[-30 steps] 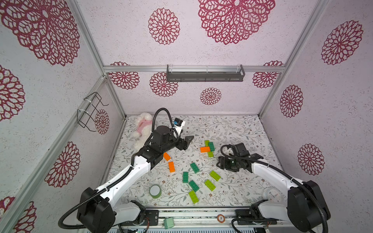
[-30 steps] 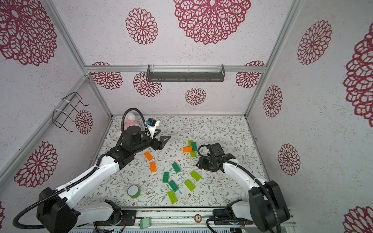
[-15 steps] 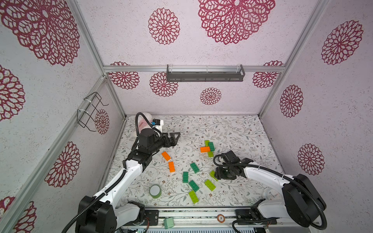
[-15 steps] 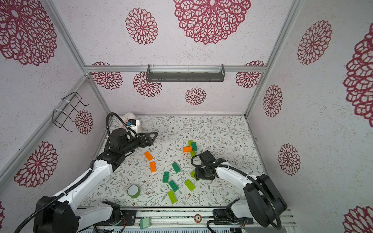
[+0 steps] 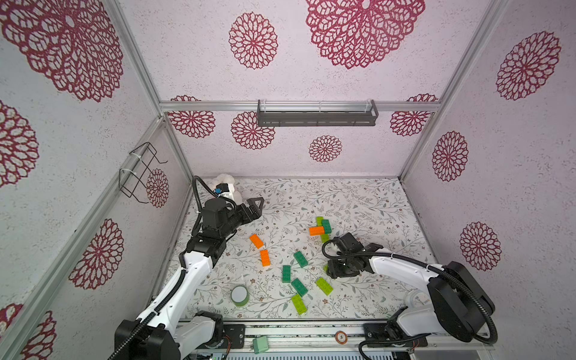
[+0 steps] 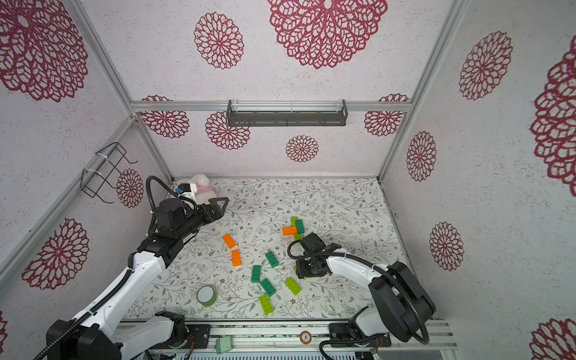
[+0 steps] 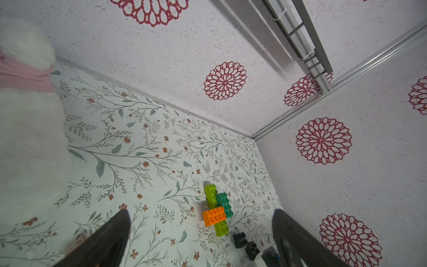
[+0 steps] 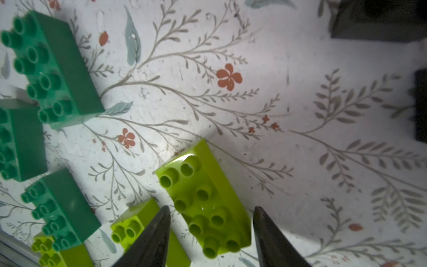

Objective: Assemble a small pinwheel with lego
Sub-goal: Adjust the lego brick at the center of the board.

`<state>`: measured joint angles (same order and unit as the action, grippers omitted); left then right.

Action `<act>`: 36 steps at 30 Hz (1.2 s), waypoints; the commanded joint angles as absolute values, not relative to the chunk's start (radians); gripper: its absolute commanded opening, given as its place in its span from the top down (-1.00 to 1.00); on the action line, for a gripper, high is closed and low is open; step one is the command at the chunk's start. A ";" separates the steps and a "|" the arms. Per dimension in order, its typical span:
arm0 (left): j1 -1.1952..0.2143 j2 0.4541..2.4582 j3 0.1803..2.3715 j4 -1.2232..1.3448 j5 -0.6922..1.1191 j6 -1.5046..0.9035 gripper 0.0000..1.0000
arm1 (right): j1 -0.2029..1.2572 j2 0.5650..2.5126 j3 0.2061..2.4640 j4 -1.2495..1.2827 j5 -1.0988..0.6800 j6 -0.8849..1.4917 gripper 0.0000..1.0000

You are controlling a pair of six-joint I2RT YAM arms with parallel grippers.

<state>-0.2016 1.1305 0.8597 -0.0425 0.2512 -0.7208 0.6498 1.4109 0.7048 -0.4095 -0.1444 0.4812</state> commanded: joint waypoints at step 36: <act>-0.704 1.190 0.878 -0.340 -0.202 -0.451 -0.98 | 0.705 1.582 0.936 -0.336 -0.001 0.834 -0.41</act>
<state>-0.6605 1.1809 0.8883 -0.3283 -0.1246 -0.4675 0.7113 1.6283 0.9104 -0.3420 0.0174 0.8478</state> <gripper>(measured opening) 0.985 0.693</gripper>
